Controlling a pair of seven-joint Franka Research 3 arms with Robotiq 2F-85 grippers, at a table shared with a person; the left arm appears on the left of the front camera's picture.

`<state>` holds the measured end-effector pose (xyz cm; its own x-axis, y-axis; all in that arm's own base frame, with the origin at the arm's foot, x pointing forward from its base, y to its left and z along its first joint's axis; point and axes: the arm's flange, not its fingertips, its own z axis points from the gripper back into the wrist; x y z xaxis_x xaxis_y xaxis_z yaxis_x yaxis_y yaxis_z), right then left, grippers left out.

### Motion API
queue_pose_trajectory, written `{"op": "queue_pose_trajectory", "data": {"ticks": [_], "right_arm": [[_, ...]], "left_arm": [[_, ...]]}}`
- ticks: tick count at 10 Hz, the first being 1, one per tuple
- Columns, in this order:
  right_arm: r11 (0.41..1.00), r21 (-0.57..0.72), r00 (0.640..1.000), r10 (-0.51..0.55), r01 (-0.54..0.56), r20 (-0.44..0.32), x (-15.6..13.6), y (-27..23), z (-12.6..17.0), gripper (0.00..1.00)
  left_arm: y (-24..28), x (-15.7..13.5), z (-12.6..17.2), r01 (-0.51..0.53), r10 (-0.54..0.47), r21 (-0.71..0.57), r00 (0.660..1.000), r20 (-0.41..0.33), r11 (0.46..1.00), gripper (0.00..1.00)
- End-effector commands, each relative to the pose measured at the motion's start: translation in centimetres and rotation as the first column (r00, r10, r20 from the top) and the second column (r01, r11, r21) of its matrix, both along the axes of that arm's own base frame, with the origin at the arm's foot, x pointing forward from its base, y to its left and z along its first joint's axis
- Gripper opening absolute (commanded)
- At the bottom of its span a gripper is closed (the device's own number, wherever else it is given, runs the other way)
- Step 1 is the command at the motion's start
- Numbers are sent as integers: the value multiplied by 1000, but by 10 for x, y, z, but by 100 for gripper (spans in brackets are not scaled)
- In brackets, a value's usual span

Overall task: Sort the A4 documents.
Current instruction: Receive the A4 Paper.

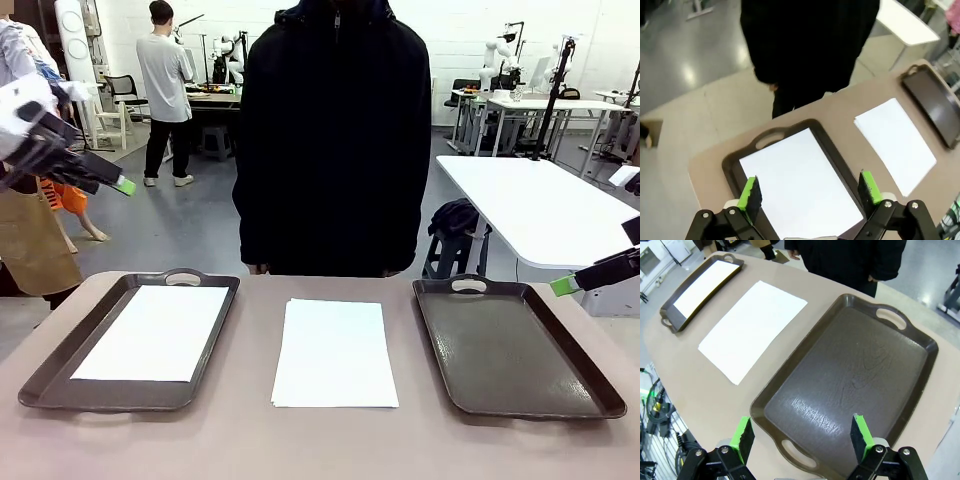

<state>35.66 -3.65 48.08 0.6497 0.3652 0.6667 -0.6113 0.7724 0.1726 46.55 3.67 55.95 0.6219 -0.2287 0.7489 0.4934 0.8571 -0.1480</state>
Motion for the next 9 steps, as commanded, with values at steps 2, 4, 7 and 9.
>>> {"op": "queue_pose_trajectory", "data": {"ticks": [2,4,7,9], "right_arm": [[1000,16,1000,8,-8,-1,1,0,-2,100],[1000,16,1000,8,-8,-1,1,0,-2,100],[1000,16,1000,8,-8,-1,1,0,-2,100],[1000,16,1000,8,-8,-1,1,0,-2,100]], "left_arm": [[8,-21,18,152,-176,132,964,199,980,100],[-25,-25,-3,215,-230,119,963,143,969,100],[-56,-2,-57,105,-105,156,994,-12,982,100],[-58,3,-81,18,-8,141,997,-76,990,100]]}}
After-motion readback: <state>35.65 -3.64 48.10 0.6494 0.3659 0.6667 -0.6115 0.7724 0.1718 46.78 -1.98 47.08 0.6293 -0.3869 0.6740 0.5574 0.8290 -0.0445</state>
